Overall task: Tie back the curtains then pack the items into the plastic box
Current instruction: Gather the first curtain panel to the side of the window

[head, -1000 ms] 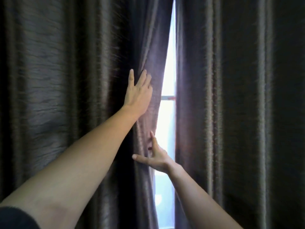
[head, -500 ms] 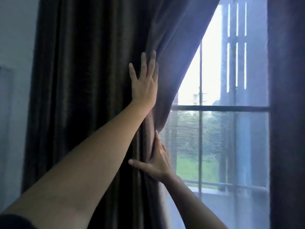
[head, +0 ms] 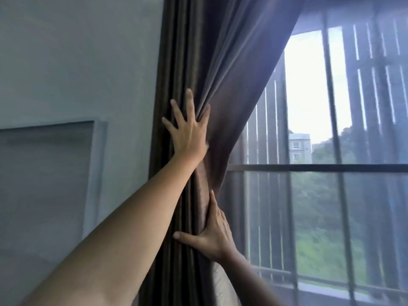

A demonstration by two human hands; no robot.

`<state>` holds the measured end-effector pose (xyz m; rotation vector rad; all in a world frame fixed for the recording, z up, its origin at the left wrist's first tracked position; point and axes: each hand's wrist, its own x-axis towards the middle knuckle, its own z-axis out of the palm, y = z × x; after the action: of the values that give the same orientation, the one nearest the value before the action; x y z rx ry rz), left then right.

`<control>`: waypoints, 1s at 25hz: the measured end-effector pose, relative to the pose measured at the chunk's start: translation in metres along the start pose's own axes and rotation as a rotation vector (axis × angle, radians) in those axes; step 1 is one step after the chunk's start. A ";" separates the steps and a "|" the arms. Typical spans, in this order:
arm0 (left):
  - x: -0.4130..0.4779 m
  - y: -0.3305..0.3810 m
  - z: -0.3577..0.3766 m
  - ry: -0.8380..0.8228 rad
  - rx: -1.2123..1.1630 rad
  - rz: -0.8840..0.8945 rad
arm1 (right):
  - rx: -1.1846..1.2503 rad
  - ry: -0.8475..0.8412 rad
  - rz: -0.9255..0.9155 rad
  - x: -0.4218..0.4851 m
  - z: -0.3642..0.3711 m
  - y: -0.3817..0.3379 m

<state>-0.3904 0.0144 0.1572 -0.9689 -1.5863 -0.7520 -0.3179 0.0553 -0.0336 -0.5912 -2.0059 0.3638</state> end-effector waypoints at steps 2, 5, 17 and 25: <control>0.003 -0.039 0.006 -0.027 -0.136 -0.054 | 0.006 -0.013 -0.032 0.013 0.029 -0.016; 0.008 -0.075 0.013 -0.053 -0.285 -0.109 | 0.015 -0.029 -0.059 0.032 0.063 -0.032; 0.001 -0.168 0.047 -0.133 -0.362 -0.492 | 0.001 -0.233 -0.149 0.071 0.150 -0.071; -0.018 -0.150 0.034 -0.150 -0.376 -0.395 | 0.074 -0.331 -0.081 0.051 0.122 -0.050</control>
<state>-0.5366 -0.0303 0.1350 -1.0055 -1.8326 -1.3122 -0.4580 0.0407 -0.0304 -0.4223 -2.3134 0.5114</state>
